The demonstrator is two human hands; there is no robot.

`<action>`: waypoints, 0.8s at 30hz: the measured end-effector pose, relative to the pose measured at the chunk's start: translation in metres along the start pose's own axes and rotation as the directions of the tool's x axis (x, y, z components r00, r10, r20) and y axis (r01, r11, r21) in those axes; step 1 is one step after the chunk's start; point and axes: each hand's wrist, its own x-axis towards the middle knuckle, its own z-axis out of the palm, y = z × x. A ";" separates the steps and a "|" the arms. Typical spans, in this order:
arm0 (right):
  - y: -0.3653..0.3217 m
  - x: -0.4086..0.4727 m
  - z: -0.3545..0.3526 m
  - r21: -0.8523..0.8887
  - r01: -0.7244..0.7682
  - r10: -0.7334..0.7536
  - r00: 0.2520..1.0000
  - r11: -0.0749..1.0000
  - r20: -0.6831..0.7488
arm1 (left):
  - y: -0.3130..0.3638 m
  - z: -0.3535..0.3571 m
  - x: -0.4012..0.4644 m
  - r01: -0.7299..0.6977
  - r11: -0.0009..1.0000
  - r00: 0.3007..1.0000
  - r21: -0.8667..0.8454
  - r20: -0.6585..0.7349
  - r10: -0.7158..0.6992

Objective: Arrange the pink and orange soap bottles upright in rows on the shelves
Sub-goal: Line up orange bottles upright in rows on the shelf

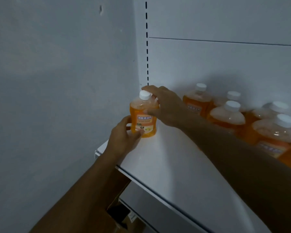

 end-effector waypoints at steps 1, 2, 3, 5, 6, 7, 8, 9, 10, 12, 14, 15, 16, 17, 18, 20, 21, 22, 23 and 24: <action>0.000 -0.003 -0.003 -0.041 -0.005 0.004 1.000 0.999 -0.008 | 0.000 0.002 0.002 -0.019 1.000 1.000 -0.010 -0.005 0.019; 0.001 -0.005 -0.008 -0.085 -0.014 0.013 1.000 0.996 -0.014 | 0.001 0.005 0.005 -0.040 0.999 0.999 -0.013 0.004 0.040; 0.002 -0.008 -0.013 -0.125 -0.028 0.025 0.999 0.992 -0.020 | 0.002 0.008 0.007 -0.070 0.997 0.997 -0.019 0.026 0.070; 0.005 -0.014 -0.028 -0.184 -0.068 0.060 0.997 0.981 -0.045 | 0.008 0.014 0.011 -0.134 0.989 0.988 -0.055 0.075 0.138; 0.006 -0.017 -0.036 -0.213 -0.091 0.078 0.995 0.973 -0.066 | 0.013 0.017 0.013 -0.156 0.984 0.982 -0.084 0.098 0.164; 0.006 -0.020 -0.043 -0.244 -0.112 0.094 0.992 0.963 -0.086 | 0.019 0.022 0.016 -0.168 0.979 0.976 -0.113 0.121 0.182; 0.006 -0.022 -0.050 -0.273 -0.134 0.110 0.989 0.953 -0.103 | 0.024 0.027 0.020 -0.176 0.975 0.970 -0.138 0.146 0.196; 0.006 -0.025 -0.056 -0.299 -0.156 0.126 0.985 0.941 -0.117 | 0.029 0.033 0.023 -0.185 0.971 0.963 -0.153 0.168 0.210; 0.007 -0.027 -0.062 -0.328 -0.175 0.141 0.982 0.928 -0.124 | 0.032 0.040 0.027 -0.195 0.968 0.957 -0.159 0.186 0.223; 0.009 -0.033 -0.072 -0.389 -0.205 0.168 0.978 0.898 -0.127 | 0.036 0.054 0.032 -0.220 0.959 0.941 -0.177 0.219 0.256; 0.013 -0.039 -0.078 -0.421 -0.239 0.200 0.970 0.875 -0.136 | 0.040 0.064 0.034 -0.240 0.952 0.924 -0.191 0.254 0.285; 0.016 -0.042 -0.079 -0.429 -0.256 0.215 0.966 0.866 -0.142 | 0.042 0.069 0.036 -0.248 0.950 0.918 -0.190 0.267 0.293; 0.018 -0.044 -0.079 -0.440 -0.272 0.228 0.962 0.856 -0.150 | 0.043 0.074 0.037 -0.255 0.948 0.913 -0.189 0.277 0.300; 0.020 -0.047 -0.080 -0.455 -0.286 0.240 0.958 0.844 -0.157 | 0.044 0.079 0.038 -0.261 0.948 0.907 -0.183 0.289 0.305; 0.021 -0.049 -0.080 -0.474 -0.296 0.247 0.955 0.829 -0.163 | 0.044 0.083 0.039 -0.266 0.947 0.902 -0.177 0.300 0.310; 0.024 -0.050 -0.080 -0.531 -0.305 0.249 0.952 0.791 -0.175 | 0.044 0.089 0.042 -0.278 0.946 0.895 -0.166 0.312 0.318; 0.025 -0.051 -0.081 -0.559 -0.308 0.250 0.951 0.770 -0.179 | 0.043 0.090 0.043 -0.280 0.946 0.893 -0.165 0.317 0.319; 0.026 -0.051 -0.081 -0.577 -0.311 0.254 0.950 0.755 -0.180 | 0.042 0.091 0.045 -0.282 0.945 0.890 -0.164 0.323 0.322; 0.027 -0.051 -0.080 -0.580 -0.314 0.260 0.949 0.752 -0.178 | 0.042 0.092 0.046 -0.284 0.946 0.886 -0.157 0.334 0.321; 0.028 -0.051 -0.079 -0.569 -0.320 0.271 0.947 0.757 -0.172 | 0.040 0.092 0.047 -0.289 0.945 0.881 -0.150 0.345 0.324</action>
